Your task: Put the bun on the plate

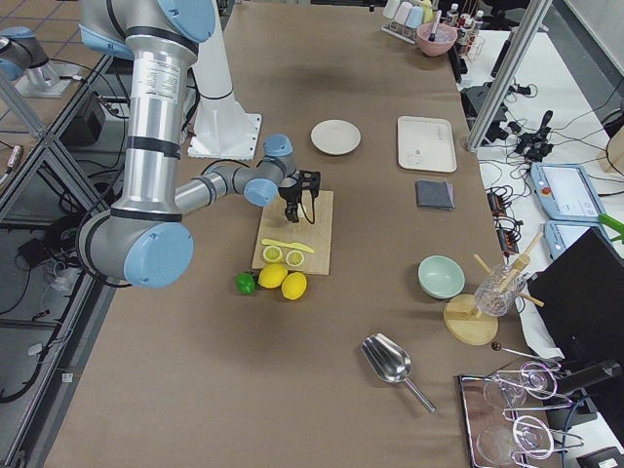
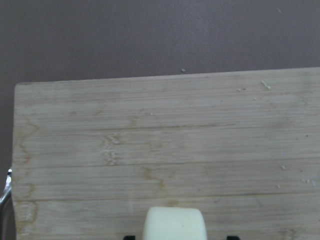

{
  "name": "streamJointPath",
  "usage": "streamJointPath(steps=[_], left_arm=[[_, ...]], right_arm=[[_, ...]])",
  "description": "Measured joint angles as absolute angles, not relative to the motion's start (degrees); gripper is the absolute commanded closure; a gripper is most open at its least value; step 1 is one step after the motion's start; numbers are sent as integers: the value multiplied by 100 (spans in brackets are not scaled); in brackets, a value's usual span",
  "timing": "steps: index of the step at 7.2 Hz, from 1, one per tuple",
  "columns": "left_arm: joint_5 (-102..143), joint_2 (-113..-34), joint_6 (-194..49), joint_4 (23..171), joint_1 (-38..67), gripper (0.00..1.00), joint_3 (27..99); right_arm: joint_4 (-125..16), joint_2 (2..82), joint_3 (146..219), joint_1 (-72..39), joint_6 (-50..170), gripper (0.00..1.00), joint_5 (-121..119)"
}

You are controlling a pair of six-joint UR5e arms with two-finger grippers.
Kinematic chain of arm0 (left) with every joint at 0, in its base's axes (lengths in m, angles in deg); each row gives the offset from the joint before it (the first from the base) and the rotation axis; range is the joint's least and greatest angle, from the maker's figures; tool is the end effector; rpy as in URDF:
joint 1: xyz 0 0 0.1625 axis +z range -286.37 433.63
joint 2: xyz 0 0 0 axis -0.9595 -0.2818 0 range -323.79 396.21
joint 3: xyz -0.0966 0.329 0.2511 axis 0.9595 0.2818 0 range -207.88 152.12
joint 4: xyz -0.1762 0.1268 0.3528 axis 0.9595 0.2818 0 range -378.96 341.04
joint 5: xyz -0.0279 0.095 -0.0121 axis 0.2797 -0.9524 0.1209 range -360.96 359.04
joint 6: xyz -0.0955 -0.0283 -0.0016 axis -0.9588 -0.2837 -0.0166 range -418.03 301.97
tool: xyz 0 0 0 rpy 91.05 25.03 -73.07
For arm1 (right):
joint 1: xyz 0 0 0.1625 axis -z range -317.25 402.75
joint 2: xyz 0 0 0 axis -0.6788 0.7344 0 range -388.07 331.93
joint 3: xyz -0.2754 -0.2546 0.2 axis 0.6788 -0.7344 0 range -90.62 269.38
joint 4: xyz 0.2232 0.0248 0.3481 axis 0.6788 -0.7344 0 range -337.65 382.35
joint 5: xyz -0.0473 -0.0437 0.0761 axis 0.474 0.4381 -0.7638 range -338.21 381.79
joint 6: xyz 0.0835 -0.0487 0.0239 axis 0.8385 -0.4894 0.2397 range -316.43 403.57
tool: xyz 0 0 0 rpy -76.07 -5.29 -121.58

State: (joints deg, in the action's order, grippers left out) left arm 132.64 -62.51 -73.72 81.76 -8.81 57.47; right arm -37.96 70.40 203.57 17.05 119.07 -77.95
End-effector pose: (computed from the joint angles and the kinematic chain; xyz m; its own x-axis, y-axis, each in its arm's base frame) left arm 0.0110 -0.5741 0.5990 0.7032 0.0004 -0.7110 0.0655 0.9957 0.0654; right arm -0.3593 -0.3021 0.4744 0.6922 0.0593 0.7192 -0.1502 0.9866 0.0633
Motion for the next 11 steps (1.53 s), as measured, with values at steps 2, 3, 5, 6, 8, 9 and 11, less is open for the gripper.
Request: streamJointPath(steps=[2, 3, 5, 6, 8, 9, 11], left_arm=[[13271, -6249, -7373, 8176, -881, 2, 5731], [13272, -6249, -7375, 8176, -881, 2, 5729], [13273, -6246, -7376, 8176, -881, 2, 5728], [13273, -6244, -7376, 8176, -881, 2, 5728], [13273, -6241, -7376, 8176, -881, 2, 5728], [13275, -6223, -7376, 8178, -881, 2, 5734], [13283, -6176, -7376, 8184, -881, 2, 5765]], right_arm=[[-3804, 6961, 20350, 1707, 11907, 86, -7824], [-3853, 6907, 20374, 1679, 11905, 86, -7862], [-4450, 6394, 20430, 1530, 11901, 85, -7965], [-4948, 5903, 20423, 1501, 11906, 83, -7983], [-5835, 4795, 20266, 1506, 11990, 78, -7972], [-6152, 4170, 20021, 1515, 12159, 66, -7960], [-6461, 2817, 19046, 1555, 12543, 10, -7888]])
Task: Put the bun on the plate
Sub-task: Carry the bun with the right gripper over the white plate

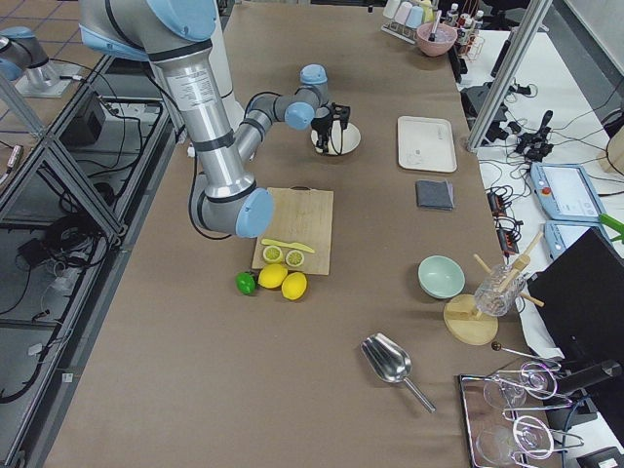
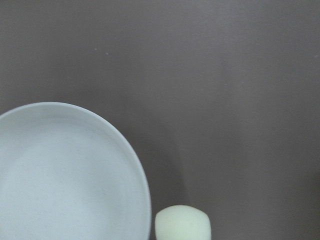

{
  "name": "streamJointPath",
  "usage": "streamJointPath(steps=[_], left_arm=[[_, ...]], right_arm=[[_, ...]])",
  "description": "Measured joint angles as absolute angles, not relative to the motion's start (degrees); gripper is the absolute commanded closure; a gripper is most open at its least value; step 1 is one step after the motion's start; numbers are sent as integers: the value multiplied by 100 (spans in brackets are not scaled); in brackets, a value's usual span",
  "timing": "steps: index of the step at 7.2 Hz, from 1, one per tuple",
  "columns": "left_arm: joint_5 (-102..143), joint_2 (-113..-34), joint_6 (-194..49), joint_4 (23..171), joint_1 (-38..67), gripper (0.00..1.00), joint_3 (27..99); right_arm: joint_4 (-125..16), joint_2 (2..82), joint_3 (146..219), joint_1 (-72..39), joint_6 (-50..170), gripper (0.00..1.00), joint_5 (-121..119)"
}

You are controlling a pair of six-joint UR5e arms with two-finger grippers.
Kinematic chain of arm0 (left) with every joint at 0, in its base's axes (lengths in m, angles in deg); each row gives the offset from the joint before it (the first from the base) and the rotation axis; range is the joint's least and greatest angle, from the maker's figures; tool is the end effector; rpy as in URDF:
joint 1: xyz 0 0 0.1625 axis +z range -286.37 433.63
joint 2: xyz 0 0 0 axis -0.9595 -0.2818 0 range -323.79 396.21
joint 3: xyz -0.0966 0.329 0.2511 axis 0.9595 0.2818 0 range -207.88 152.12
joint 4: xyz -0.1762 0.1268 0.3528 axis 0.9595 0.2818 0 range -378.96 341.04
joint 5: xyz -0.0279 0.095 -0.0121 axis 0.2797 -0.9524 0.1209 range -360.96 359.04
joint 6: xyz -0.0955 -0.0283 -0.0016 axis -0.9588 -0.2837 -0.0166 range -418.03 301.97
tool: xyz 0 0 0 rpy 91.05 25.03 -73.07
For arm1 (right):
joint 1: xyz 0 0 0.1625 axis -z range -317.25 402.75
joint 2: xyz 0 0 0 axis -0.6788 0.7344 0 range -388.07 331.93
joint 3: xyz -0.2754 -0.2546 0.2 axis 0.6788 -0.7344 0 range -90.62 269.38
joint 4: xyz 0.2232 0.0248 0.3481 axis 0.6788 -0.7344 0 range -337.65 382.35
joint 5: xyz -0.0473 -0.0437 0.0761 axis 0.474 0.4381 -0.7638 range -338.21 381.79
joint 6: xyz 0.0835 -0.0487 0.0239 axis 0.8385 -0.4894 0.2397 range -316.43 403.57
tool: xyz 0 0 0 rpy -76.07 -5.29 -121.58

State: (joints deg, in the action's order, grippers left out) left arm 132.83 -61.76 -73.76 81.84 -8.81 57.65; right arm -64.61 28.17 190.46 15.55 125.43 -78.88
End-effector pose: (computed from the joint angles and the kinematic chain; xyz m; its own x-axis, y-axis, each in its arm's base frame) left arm 0.0104 -0.5684 0.6045 0.7017 -0.0060 -0.7124 0.0653 0.9963 0.0559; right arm -0.5289 -0.4009 0.2309 0.6368 0.1708 0.7519 -0.2392 0.9708 -0.0180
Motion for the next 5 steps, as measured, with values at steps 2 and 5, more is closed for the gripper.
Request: streamJointPath(steps=[2, 5], left_arm=[[13287, -6164, -7376, 8185, -881, 2, 5772], [13282, -6168, -7376, 8185, -874, 2, 5755]], right_arm=[[-6486, 1906, 18116, 1700, 12740, 1, -7649], [-6473, 1710, 17904, 1925, 13029, 1, -7354]])
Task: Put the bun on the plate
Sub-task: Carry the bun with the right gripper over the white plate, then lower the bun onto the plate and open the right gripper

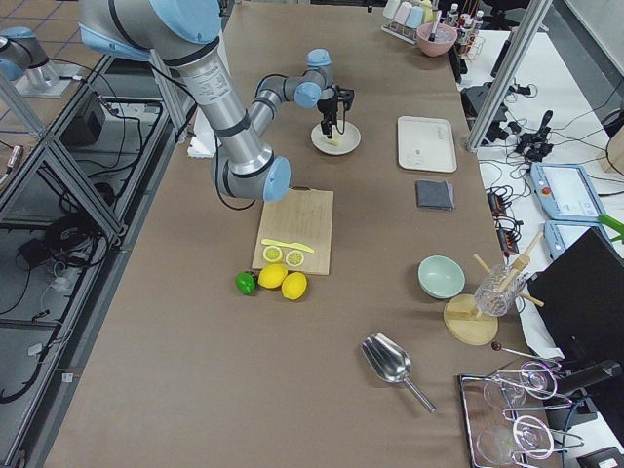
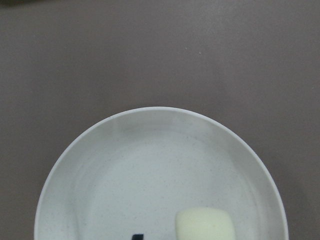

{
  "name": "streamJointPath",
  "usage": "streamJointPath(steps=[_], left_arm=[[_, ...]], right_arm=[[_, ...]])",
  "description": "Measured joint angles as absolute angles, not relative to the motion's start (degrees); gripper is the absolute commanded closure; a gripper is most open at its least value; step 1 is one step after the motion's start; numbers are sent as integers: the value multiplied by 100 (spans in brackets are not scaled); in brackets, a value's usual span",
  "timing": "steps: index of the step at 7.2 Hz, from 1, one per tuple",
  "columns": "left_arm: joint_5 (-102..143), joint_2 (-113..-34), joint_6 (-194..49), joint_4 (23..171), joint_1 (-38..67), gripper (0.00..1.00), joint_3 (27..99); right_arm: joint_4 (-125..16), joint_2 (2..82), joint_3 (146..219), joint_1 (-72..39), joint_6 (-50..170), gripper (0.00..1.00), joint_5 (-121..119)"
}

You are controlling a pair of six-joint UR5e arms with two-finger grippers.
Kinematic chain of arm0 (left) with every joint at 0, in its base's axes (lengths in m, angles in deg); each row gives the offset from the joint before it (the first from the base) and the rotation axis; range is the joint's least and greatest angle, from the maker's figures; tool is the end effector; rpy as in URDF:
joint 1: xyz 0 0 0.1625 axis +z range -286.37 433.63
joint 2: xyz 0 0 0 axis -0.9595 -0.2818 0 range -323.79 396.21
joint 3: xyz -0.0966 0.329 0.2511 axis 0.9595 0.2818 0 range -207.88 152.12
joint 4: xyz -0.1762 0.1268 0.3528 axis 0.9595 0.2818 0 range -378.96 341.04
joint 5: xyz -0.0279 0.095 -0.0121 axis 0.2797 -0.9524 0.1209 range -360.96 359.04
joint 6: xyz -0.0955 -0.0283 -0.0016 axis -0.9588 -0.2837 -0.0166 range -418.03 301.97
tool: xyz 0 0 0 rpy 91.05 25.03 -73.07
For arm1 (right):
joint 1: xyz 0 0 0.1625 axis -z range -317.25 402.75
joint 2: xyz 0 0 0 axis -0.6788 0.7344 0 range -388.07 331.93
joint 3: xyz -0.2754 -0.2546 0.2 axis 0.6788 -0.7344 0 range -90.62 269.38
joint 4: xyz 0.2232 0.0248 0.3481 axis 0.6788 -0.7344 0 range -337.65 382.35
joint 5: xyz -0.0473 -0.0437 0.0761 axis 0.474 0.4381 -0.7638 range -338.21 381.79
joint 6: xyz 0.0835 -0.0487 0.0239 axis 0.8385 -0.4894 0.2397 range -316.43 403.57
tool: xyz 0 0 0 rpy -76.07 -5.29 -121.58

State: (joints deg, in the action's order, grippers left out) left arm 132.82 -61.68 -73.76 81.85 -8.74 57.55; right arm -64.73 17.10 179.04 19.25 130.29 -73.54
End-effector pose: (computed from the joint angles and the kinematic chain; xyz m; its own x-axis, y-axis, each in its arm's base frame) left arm 0.0110 -0.5677 0.6062 0.7021 -0.0073 -0.7120 0.0641 0.9965 0.0531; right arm -0.6107 -0.4007 0.1827 0.6387 0.2156 0.7386 -0.2982 0.9543 -0.0207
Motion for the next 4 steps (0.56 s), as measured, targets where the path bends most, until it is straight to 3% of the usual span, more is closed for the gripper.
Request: streamJointPath(steps=[4], left_arm=[[13280, -6124, -7374, 8155, -880, 2, 5751]], right_arm=[[-6476, 1675, 17994, 1802, 13025, 0, -7406]])
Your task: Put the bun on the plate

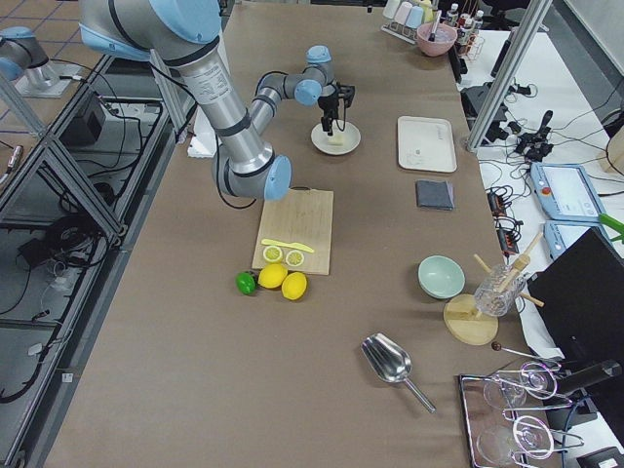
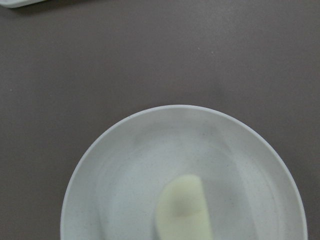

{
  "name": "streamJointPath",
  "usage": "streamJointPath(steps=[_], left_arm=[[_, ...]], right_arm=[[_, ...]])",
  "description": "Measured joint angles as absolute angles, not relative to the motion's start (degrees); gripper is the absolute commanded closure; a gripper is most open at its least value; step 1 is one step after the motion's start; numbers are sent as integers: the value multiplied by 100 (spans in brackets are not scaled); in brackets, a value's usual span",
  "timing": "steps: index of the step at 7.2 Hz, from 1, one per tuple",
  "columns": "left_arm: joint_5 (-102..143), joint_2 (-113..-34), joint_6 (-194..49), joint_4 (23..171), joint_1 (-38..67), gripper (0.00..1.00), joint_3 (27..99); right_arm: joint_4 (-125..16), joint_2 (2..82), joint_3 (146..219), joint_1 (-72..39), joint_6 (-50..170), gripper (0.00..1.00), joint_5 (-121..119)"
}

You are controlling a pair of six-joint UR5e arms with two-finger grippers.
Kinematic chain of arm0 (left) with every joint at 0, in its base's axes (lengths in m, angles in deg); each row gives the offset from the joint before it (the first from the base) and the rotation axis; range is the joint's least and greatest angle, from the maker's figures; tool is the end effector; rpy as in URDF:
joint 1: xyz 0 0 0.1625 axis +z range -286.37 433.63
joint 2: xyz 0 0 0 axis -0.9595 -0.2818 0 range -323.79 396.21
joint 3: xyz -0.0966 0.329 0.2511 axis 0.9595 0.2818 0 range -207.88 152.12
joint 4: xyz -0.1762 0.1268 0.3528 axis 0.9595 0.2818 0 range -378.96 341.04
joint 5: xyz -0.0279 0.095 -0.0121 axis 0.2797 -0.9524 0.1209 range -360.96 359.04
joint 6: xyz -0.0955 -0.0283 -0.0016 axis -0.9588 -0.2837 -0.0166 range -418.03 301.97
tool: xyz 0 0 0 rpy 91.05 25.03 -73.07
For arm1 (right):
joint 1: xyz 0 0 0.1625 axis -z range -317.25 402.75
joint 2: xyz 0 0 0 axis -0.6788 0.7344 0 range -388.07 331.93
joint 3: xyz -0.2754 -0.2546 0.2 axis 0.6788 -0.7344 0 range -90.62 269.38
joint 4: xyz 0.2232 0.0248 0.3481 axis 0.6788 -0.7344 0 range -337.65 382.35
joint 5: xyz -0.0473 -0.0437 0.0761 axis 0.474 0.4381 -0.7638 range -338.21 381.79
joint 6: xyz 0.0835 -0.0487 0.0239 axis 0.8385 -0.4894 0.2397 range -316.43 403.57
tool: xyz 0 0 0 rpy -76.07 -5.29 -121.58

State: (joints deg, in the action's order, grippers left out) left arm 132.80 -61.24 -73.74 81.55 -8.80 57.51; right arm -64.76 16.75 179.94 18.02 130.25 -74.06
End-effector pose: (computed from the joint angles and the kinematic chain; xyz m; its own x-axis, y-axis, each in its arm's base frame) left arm 0.0099 -0.5641 0.6115 0.7036 -0.0173 -0.7104 0.0649 0.9971 0.0400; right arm -0.5983 -0.4111 0.1717 0.6194 0.2218 0.7531 -0.3112 0.9500 -0.0239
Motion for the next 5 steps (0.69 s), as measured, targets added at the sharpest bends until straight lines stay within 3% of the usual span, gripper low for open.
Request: streamJointPath(steps=[5], left_arm=[[13498, -6033, -6300, 6456, -1409, 2, 6159]], right_arm=[[-6883, 2066, 18611, 552, 12089, 0, -8710]])
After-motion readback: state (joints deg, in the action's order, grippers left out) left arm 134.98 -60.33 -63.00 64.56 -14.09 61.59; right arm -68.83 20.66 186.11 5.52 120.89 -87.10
